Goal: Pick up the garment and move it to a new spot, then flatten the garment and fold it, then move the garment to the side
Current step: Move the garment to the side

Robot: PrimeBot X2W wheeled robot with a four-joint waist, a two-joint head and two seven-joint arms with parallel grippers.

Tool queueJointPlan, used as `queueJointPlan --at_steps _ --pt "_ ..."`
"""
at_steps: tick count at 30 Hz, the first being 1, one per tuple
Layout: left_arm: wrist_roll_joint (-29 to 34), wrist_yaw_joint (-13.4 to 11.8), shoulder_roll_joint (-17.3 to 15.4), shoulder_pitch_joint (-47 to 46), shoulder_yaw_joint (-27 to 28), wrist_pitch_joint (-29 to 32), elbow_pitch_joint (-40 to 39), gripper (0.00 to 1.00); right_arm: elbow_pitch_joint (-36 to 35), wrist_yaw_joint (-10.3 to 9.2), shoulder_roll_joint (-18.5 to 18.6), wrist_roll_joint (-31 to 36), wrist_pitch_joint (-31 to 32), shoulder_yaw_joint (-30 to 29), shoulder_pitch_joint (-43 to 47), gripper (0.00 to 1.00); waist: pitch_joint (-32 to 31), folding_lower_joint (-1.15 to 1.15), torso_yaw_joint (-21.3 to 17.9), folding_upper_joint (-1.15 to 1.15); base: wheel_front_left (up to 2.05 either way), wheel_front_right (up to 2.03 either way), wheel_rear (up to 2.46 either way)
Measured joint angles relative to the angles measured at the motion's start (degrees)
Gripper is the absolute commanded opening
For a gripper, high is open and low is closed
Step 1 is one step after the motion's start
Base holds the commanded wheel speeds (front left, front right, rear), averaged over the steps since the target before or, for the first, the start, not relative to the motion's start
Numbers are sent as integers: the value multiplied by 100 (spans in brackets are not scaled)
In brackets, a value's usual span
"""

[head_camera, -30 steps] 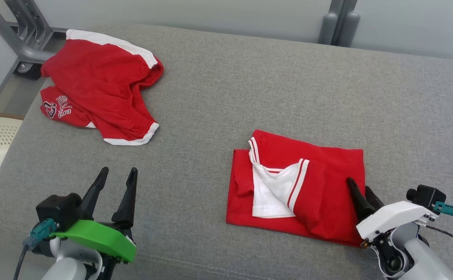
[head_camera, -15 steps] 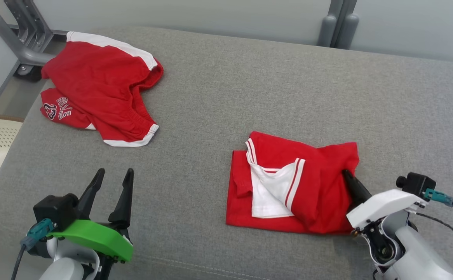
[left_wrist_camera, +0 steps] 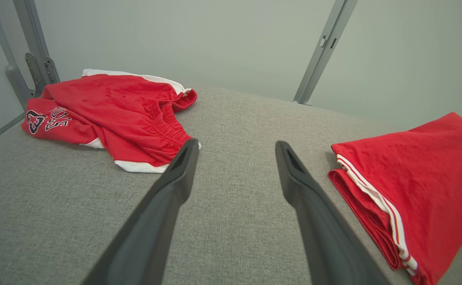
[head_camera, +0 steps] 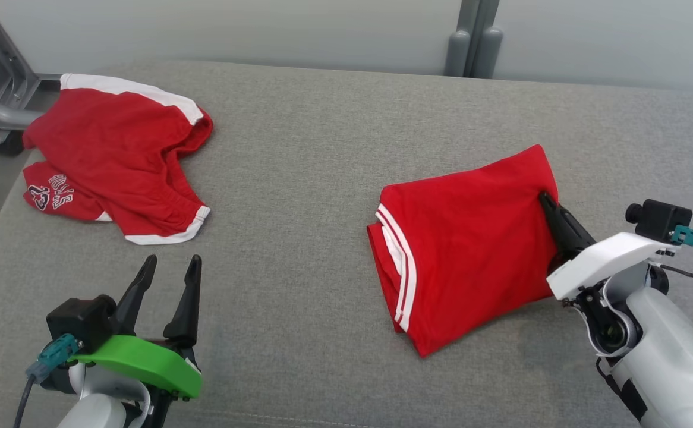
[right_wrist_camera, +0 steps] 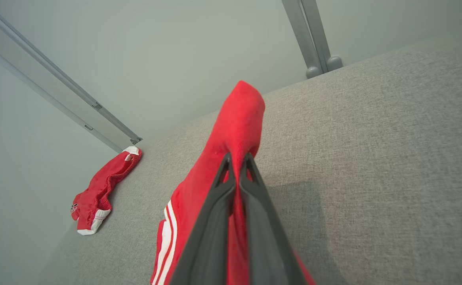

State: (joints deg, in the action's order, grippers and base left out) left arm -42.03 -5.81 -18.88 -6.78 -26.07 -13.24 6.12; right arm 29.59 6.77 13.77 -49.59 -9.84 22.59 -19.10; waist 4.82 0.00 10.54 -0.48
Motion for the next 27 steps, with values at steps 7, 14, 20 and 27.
queueJointPlan --at_steps 7,14,20,27 --pt "1 0 -29 3 3 0 -170 100 -69 4 315 20 157 -113 -203 0 53 0 -365 0 0 0 0" --pt "31 0 -171 -1 1 10 -489 100 -152 25 842 29 288 -346 -486 0 310 0 -704 0 0 0 0" --pt "161 142 -309 -138 -27 14 -913 100 -212 10 1343 141 372 -545 -809 0 702 0 -916 0 0 0 0" --pt "409 443 -394 -633 -194 8 -1483 100 -208 -87 1719 200 487 -748 -1183 0 1228 0 -1116 0 0 0 0"
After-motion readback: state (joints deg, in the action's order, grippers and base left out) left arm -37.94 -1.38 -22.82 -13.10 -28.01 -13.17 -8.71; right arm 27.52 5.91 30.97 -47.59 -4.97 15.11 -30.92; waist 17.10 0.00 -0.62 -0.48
